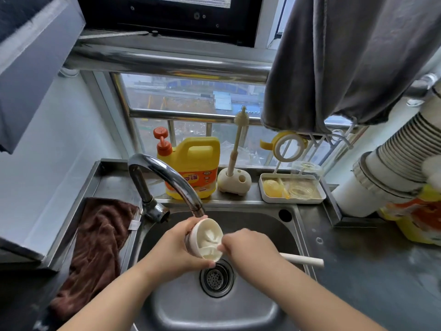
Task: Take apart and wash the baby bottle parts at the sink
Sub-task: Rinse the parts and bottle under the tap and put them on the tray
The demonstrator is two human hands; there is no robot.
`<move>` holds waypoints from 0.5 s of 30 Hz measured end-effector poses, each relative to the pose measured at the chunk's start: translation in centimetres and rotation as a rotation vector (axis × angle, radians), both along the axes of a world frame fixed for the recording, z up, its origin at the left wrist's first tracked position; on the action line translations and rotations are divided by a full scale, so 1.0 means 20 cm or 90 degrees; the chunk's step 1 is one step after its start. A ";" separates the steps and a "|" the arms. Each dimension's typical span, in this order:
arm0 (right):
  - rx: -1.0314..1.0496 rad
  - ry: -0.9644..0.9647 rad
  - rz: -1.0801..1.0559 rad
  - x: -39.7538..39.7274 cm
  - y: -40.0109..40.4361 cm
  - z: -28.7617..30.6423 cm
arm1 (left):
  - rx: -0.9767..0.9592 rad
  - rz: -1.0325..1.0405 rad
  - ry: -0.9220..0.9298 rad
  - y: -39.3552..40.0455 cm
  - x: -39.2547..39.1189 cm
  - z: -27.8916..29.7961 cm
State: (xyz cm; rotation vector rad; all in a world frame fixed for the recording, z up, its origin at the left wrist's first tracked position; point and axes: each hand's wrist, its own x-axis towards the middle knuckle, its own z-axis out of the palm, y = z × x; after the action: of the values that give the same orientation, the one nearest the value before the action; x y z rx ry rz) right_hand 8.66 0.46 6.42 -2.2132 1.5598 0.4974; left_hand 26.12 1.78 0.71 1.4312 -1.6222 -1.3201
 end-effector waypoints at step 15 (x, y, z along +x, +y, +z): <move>0.003 -0.214 -0.418 -0.50 0.23 -0.21 | 0.072 -0.019 -0.176 0.06 -0.39 -0.15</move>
State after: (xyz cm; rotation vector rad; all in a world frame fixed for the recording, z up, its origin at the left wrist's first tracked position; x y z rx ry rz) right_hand -1.41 5.04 2.23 -1.5322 1.9345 -0.0644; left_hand 18.36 2.97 -2.35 1.7271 -1.7725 -1.2928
